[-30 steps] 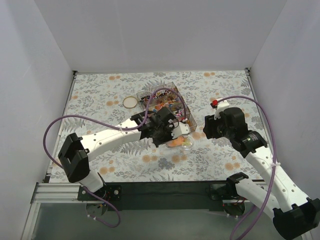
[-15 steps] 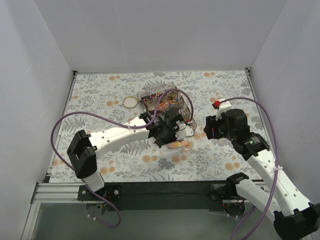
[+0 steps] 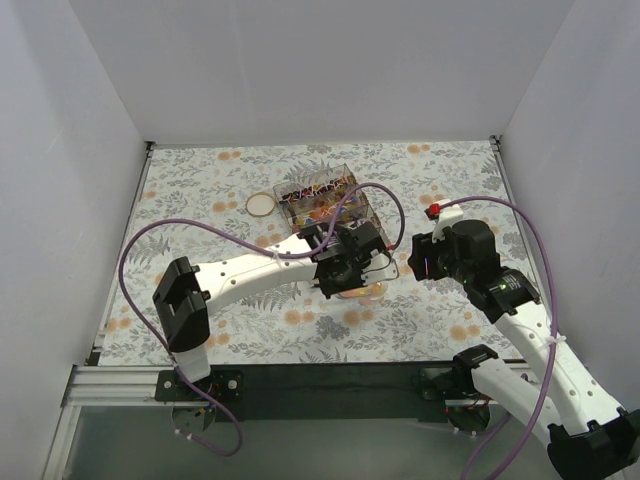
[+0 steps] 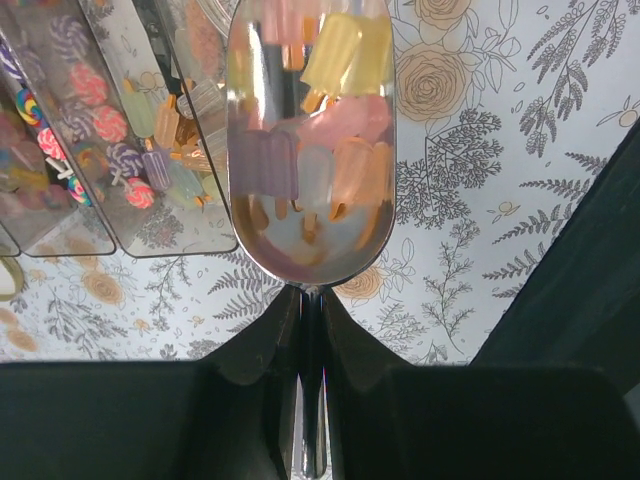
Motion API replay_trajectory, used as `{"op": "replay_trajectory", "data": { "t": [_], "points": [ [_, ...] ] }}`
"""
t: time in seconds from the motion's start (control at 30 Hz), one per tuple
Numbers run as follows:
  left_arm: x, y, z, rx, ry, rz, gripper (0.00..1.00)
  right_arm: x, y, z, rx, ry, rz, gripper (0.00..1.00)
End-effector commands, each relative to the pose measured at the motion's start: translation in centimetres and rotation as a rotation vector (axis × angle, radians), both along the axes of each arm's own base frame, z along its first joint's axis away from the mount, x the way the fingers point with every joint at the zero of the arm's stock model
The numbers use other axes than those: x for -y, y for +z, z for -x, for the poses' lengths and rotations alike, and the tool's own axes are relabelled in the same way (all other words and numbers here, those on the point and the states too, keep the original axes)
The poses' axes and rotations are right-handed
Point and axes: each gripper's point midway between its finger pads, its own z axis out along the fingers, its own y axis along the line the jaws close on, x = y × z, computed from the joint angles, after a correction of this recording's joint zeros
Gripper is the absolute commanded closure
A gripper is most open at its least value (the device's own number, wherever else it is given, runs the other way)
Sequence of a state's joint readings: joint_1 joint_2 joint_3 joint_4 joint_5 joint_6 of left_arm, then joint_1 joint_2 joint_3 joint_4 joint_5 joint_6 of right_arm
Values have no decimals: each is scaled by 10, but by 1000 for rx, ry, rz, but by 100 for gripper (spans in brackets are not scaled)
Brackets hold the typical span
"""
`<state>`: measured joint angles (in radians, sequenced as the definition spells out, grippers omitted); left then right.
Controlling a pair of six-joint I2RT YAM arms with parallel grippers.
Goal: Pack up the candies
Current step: Place the fake candies in the packing bottle.
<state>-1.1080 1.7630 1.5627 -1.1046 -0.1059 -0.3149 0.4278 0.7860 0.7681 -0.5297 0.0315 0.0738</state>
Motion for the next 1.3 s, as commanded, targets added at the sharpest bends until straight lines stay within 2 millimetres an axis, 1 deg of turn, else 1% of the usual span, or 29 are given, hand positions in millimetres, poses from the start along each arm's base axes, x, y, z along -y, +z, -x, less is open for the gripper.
{"op": "replay_trajectory", "data": {
  "t": [0.0,0.13,0.37,0.63,0.8,0.9,0.97,1.27],
  "points": [
    [-2,17,-3,58,18,-21,100,2,3,-2,33,-1,6,36],
    [1,22,-4,86,13,-44,100,1,3,-2,33,-1,5,36],
    [-2,20,-2,136,3,-116,100,1,4,-2,37,-2,4,36],
    [0,29,-2,195,-11,-134,100,0,3,-2,35,2,-1,36],
    [-5,26,-3,226,-23,-177,100,0,3,-1,38,2,-3,36],
    [-4,28,-3,267,-39,-201,100,-1,3,-1,37,5,-5,36],
    [1,28,0,281,-58,-205,100,0,1,-1,34,4,-3,36],
    [-2,28,-6,336,-52,-240,100,-1,2,-1,38,6,-7,35]
  ]
}}
